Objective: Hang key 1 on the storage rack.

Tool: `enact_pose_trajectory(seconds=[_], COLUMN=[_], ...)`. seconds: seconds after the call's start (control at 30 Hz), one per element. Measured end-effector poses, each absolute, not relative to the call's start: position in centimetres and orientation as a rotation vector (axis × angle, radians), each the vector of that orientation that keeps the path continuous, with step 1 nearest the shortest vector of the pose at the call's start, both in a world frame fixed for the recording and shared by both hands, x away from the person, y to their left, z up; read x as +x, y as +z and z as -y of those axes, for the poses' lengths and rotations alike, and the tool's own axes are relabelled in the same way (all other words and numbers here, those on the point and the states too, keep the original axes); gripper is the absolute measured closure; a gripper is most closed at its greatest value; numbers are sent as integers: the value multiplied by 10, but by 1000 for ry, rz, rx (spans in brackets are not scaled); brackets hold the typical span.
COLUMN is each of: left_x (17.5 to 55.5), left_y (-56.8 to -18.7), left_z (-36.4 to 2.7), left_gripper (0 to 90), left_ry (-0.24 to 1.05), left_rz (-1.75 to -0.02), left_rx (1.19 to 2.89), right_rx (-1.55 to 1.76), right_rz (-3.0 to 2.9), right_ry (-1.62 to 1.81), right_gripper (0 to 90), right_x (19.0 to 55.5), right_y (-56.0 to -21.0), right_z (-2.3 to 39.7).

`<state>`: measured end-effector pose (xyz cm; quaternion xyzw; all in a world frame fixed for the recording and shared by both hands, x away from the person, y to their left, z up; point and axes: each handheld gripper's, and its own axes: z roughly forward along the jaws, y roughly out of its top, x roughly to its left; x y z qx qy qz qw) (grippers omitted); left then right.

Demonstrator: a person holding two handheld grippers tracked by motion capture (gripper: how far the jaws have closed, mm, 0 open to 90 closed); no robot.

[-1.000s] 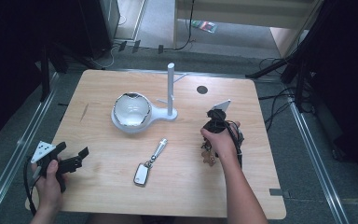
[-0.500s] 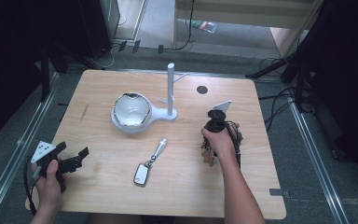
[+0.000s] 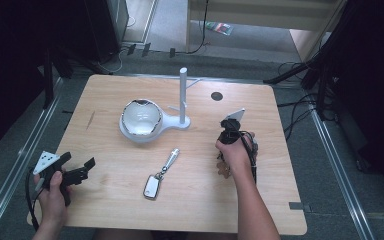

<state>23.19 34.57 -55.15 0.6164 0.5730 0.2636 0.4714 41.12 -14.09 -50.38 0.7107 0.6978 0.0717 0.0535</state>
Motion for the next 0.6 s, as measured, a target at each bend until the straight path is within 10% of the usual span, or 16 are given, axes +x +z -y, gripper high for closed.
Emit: enact_pose_trajectory(seconds=[0.6], left_x=[232], left_y=[-552], left_z=[-345], left_gripper=[17], left_ry=[648], left_rz=[-1403], left_rx=[1511], right_rx=[2050], right_rz=[-2014], right_ry=[687], right_gripper=[702], right_x=[383], right_y=[-468], right_z=[174])
